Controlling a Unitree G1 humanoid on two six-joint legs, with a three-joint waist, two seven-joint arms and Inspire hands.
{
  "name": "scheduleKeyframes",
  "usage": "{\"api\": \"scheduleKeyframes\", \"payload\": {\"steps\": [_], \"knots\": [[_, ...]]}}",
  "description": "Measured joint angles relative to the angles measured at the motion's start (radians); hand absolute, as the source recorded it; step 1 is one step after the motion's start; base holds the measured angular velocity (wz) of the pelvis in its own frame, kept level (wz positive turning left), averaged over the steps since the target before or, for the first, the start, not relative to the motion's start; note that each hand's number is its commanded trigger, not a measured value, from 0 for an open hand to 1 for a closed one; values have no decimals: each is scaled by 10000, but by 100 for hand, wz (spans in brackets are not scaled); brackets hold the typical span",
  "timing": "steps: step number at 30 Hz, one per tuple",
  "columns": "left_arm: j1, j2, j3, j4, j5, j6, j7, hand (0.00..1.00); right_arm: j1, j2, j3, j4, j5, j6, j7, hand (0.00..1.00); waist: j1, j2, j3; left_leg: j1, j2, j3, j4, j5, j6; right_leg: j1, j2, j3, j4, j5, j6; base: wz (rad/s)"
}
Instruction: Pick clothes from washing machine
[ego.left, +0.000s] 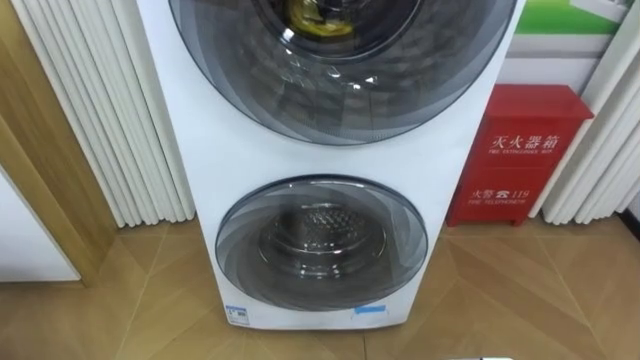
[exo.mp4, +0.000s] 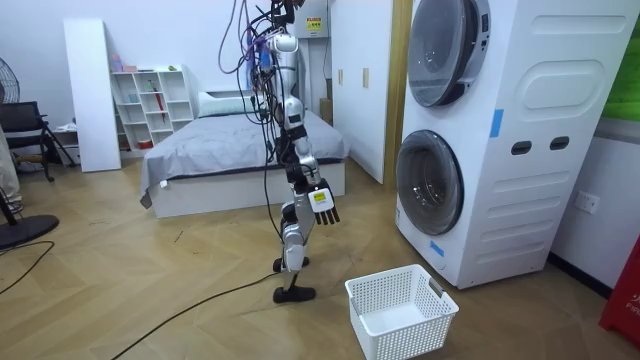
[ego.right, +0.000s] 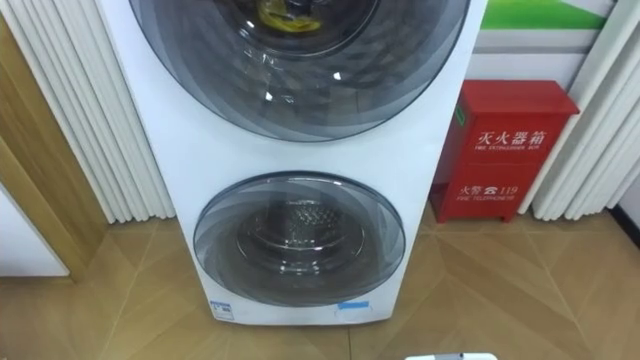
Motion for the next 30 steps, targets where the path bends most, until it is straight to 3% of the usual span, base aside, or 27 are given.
{"api": "scheduleKeyframes", "payload": {"steps": [10,18,23,27,30], "knots": [[3,-41,-1,0,-37,-5,-274,0,61,3,-78,14,213,-9,-41,0,-3,79,1,14,12,-1,4,-4,-7,14,8,-18,2,0,0,0],[-2,-36,42,1,-16,-308,-267,0,95,-49,-316,-502,693,2,-723,0,35,107,16,111,6,-28,-18,-5,-5,46,6,38,20,0,0,0],[-15,105,290,-1,73,-503,-259,0,-304,-251,-1905,-2900,580,-51,-1284,0,-83,35,65,168,-8,36,59,-4,-5,41,-5,38,23,0,0,-2],[13,462,325,-14,70,-557,-259,0,-732,-688,-2170,-4904,673,-74,-1892,0,-14,-120,116,140,-13,41,76,-1,-3,30,-9,36,11,-2,-2,0],[179,648,335,-11,86,-491,-234,0,-785,-944,-2187,-7500,727,-94,-2428,0,25,-169,72,138,-15,42,83,-1,-3,30,-9,46,-8,-16,-2,0]]}}
